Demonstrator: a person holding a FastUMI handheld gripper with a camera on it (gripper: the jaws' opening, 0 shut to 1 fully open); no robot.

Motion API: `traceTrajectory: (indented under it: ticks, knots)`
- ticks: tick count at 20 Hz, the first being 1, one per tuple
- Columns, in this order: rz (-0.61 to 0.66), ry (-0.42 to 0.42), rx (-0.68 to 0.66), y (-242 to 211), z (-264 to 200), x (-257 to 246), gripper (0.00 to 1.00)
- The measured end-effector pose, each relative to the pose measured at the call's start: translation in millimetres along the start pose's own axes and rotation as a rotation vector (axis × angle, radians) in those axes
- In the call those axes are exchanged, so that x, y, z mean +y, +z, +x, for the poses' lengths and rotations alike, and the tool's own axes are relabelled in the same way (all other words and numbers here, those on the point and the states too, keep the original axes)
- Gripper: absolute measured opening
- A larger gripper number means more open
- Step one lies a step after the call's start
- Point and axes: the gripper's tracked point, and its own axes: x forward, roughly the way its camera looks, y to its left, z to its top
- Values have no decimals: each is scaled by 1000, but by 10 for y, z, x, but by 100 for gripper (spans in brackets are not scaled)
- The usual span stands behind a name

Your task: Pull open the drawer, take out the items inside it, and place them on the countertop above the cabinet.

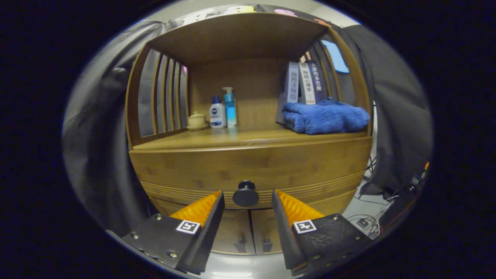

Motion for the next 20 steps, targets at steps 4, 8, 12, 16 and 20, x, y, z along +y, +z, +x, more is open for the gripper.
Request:
traceTrajectory:
  ticks: [4,8,12,16,20]
  knots:
    - [-8,5,21,-37,212,50,51]
    - [-21,-23,56,-53,360,30,32]
    - [-52,-48,115,-130,42,65,14]
    - [-31,-85,169,-261,-463,63,13]
    - [-38,-114,233,-386,-1004,63,14]
